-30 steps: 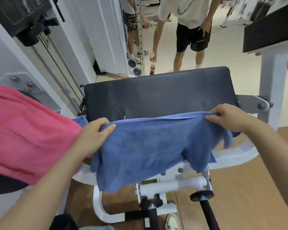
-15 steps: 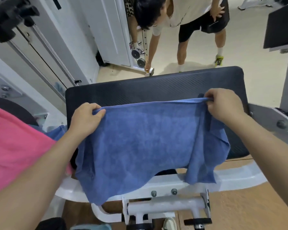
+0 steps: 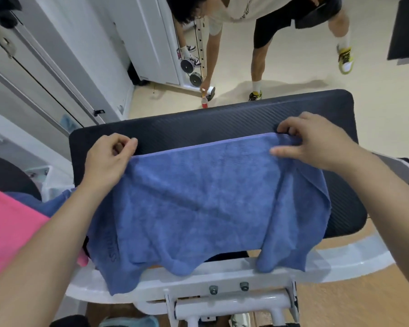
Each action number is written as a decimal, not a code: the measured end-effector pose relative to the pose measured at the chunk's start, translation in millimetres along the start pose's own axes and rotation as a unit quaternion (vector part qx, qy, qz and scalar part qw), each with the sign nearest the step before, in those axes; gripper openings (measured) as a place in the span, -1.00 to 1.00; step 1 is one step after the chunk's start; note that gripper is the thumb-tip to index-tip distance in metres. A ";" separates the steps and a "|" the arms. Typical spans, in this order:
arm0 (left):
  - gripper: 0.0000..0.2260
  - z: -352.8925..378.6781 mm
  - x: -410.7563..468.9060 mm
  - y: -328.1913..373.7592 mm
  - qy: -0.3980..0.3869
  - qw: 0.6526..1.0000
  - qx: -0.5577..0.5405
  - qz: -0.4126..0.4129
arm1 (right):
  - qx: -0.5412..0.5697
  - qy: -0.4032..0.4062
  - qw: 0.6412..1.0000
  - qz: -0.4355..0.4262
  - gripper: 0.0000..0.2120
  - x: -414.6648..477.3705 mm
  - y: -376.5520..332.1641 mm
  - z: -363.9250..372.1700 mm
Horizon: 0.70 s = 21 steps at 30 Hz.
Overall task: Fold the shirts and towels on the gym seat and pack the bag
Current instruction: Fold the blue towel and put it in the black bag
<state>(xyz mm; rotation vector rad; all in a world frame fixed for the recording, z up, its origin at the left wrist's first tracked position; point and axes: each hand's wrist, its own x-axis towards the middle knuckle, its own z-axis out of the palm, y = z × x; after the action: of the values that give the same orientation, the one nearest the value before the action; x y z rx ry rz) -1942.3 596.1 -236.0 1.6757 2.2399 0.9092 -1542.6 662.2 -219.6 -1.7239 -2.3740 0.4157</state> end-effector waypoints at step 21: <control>-0.87 -7.3 12.0 15.5 -0.016 0.993 0.076 0.087 | 0.122 0.136 0.981 0.065 -0.85 21.4 7.1 6.0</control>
<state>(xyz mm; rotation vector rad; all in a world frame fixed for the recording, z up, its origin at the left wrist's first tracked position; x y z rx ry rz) -1937.7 607.2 -218.8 1.9641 2.2175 0.7578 -1544.7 683.8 -227.9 -1.7045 -1.9417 0.4390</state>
